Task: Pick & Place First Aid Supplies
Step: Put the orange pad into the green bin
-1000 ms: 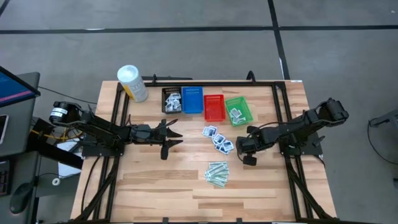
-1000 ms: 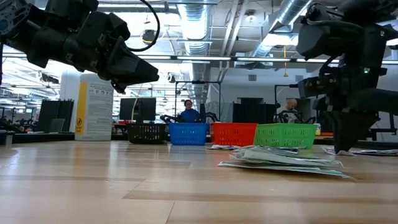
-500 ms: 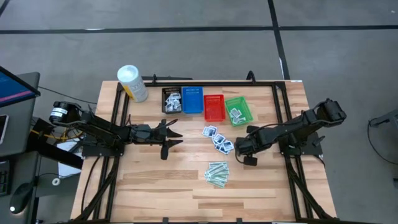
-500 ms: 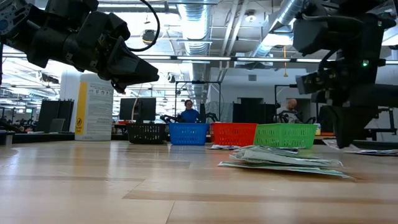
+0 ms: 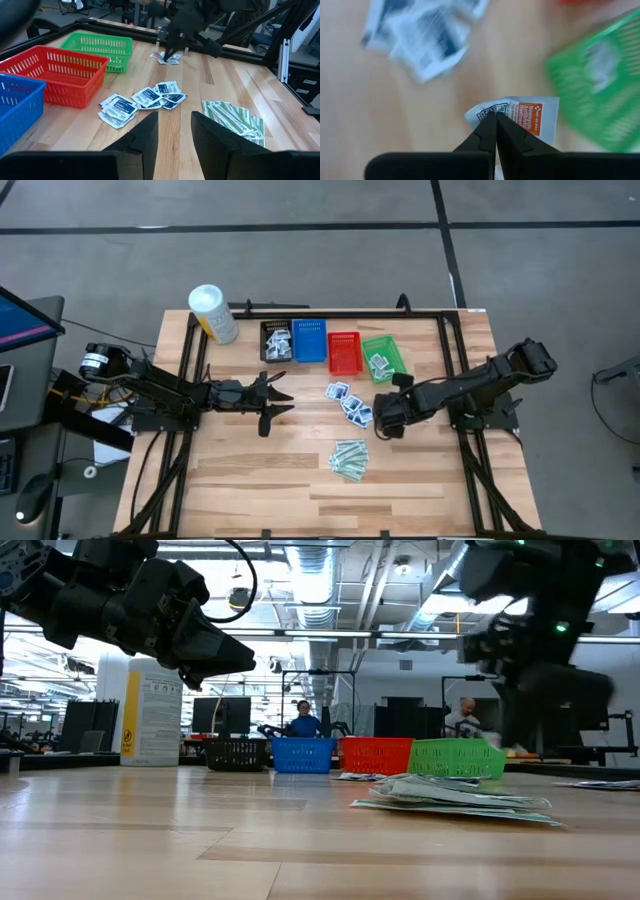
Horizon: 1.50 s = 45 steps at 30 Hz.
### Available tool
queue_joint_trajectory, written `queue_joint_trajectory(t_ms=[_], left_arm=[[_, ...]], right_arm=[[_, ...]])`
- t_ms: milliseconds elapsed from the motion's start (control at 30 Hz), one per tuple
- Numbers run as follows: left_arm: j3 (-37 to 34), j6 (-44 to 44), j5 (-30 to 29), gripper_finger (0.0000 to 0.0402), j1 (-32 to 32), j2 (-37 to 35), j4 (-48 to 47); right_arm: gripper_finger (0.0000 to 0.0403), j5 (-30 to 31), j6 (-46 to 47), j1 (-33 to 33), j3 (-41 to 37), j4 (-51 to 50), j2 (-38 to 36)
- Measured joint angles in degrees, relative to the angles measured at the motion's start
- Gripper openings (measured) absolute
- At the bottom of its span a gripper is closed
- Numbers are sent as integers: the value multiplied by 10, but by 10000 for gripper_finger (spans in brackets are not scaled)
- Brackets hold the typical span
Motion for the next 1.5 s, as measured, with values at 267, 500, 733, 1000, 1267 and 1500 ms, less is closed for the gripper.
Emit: queue_joint_trajectory(t_ms=[267, 500, 733, 1000, 1267, 1500], left_arm=[[0, -4, 0, 116, 0, 0, 0], [0, -10, 0, 116, 0, 0, 3], [0, -15, 0, 116, 0, 0, 9], [0, -15, 0, 116, 0, 0, 13], [0, -28, 0, 116, 0, 0, 15], [0, -23, -3, 116, 1, 0, 22]], right_arm=[[0, 145, -11, -35, 59, -28, 0], [0, 128, -91, -120, 57, -10, -48], [0, 16, -157, -231, -17, 177, -171], [0, 6, -45, -310, -102, 238, -209], [0, 17, -43, -303, -146, 301, -188], [0, 39, -60, -289, -146, 301, -195]])
